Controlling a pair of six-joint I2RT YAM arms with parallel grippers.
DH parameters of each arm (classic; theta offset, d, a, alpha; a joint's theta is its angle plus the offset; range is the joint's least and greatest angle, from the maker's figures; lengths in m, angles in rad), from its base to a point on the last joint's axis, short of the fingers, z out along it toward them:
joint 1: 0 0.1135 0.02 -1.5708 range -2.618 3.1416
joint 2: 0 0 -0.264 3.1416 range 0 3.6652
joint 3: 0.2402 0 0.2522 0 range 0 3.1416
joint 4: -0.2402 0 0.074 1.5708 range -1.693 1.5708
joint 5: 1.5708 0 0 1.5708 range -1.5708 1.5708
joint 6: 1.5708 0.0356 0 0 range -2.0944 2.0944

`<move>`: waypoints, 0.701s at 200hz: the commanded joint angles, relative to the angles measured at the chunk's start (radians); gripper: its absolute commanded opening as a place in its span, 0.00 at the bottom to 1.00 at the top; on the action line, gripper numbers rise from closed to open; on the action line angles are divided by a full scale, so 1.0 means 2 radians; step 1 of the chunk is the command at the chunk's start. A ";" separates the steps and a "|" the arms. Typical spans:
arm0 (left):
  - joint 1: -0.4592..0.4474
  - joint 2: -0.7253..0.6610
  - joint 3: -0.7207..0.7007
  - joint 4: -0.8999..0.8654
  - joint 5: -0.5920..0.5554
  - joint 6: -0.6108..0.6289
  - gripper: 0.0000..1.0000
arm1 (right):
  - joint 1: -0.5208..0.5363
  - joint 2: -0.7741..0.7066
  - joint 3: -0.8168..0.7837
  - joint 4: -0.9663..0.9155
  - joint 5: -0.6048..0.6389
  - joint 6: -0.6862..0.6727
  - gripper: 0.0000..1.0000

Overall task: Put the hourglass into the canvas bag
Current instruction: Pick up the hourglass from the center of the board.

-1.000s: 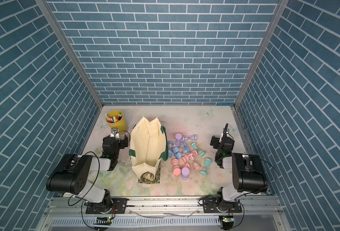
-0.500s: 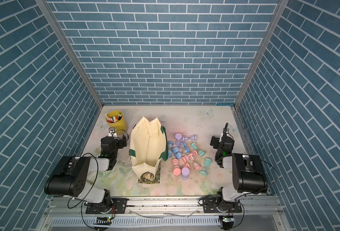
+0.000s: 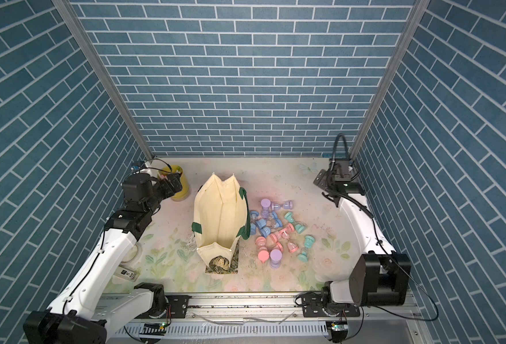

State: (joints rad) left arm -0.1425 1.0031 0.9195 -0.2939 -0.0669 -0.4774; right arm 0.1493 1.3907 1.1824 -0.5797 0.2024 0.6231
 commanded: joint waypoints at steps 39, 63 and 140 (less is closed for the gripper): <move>-0.042 -0.137 -0.005 -0.261 0.083 -0.045 0.88 | 0.174 -0.144 -0.085 -0.193 0.143 0.082 0.82; -0.042 -0.149 -0.003 -0.263 0.108 -0.059 0.84 | 0.174 -0.143 -0.062 -0.229 0.087 0.071 0.78; -0.044 -0.124 -0.004 -0.254 0.169 -0.095 0.75 | 0.173 -0.098 -0.110 -0.300 0.028 0.120 0.61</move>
State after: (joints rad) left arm -0.2249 0.7315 0.8856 -0.7750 0.2340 -0.6575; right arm 0.4950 1.2140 1.0363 -1.1034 0.3241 0.7654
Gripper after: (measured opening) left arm 0.785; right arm 0.616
